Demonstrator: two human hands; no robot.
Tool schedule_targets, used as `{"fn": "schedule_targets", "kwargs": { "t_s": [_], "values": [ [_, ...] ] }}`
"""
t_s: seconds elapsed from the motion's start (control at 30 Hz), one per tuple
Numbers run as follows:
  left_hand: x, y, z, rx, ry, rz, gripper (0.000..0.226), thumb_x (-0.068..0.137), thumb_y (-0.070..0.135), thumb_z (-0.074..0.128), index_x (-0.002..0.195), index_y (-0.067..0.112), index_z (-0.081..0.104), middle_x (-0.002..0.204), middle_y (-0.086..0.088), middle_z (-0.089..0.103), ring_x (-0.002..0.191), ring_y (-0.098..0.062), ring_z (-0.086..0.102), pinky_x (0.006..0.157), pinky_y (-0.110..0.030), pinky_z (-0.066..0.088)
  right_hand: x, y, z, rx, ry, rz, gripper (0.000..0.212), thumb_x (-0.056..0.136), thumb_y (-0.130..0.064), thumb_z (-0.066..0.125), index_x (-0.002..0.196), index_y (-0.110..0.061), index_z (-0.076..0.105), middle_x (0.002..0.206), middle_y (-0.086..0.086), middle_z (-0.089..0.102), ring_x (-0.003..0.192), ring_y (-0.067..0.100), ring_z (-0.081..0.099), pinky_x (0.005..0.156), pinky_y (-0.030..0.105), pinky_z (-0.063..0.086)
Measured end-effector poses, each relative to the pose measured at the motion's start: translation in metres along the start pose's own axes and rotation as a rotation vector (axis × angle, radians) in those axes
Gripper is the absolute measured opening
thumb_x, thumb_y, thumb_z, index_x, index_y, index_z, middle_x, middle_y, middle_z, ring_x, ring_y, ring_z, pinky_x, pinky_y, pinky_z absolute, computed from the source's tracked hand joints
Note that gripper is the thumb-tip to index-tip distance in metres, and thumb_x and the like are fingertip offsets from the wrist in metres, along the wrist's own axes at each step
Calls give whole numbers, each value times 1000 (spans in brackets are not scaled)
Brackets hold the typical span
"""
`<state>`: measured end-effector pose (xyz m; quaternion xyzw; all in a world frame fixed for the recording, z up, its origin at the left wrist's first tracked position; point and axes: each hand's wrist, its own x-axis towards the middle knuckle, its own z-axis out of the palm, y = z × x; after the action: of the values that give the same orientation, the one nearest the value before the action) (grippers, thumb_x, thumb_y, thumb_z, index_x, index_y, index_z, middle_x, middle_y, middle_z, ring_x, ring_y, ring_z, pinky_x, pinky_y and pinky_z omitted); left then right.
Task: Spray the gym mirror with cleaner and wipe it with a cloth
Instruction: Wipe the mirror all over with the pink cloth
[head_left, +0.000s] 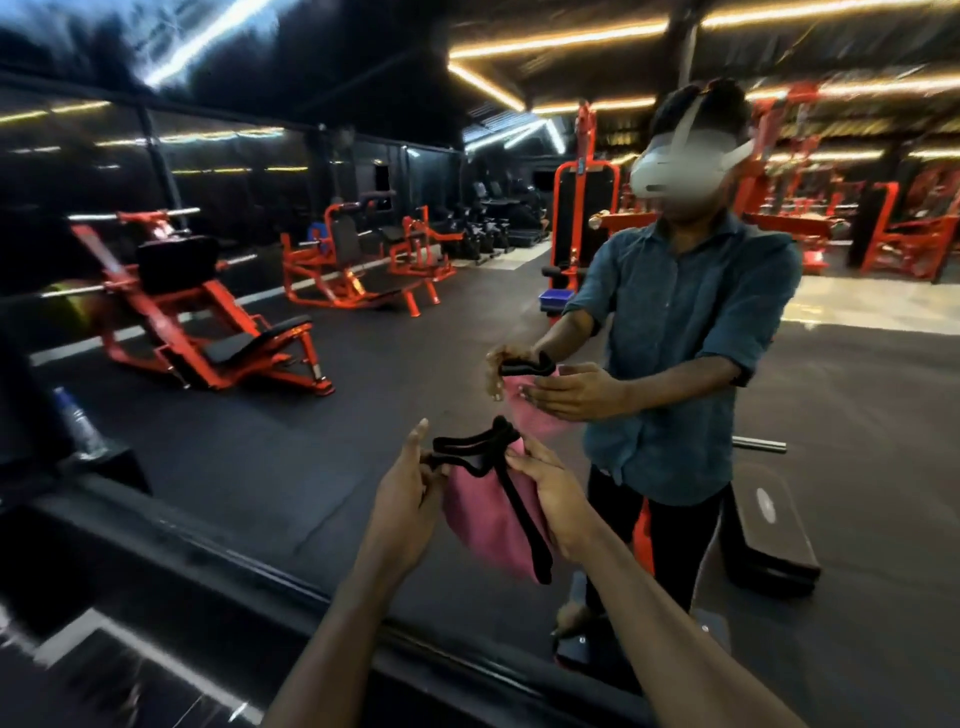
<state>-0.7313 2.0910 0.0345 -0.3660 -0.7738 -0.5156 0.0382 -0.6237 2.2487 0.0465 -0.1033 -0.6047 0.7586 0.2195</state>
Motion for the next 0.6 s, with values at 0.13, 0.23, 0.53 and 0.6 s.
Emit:
{"fn": "schedule_targets", "kwargs": {
  "t_s": [0.13, 0.23, 0.53, 0.6],
  "values": [
    [-25, -8, -13, 146, 42, -132, 45, 98, -1, 56, 141, 14, 55, 125, -7, 67, 112, -24, 65, 93, -26, 48, -7, 27, 21, 70, -71, 165, 27, 109, -9, 41, 118, -10, 67, 116, 14, 73, 106, 26, 71, 95, 36, 57],
    [-59, -23, -35, 263, 143, -187, 34, 95, -5, 55, 123, 13, 63, 117, -3, 65, 109, -25, 63, 91, -34, 48, -15, 50, 44, 186, -227, 334, 42, 112, -34, 35, 127, -12, 66, 120, 12, 74, 106, 23, 74, 86, 32, 60],
    [-173, -74, -144, 440, 463, -439, 25, 93, -4, 55, 104, 16, 64, 103, 1, 65, 95, -25, 63, 86, -43, 52, -25, 133, 169, -335, -577, 214, 36, 83, -23, 85, 115, -21, 67, 106, -6, 76, 98, 7, 71, 79, 14, 52],
    [-192, -86, -174, 466, 529, -454, 24, 93, -5, 55, 103, 15, 64, 101, 1, 65, 94, -26, 64, 86, -45, 53, -25, 146, 204, -429, -607, 156, 29, 83, -11, 83, 106, -21, 67, 100, -5, 75, 93, 8, 68, 80, 16, 53]
  ]
}}
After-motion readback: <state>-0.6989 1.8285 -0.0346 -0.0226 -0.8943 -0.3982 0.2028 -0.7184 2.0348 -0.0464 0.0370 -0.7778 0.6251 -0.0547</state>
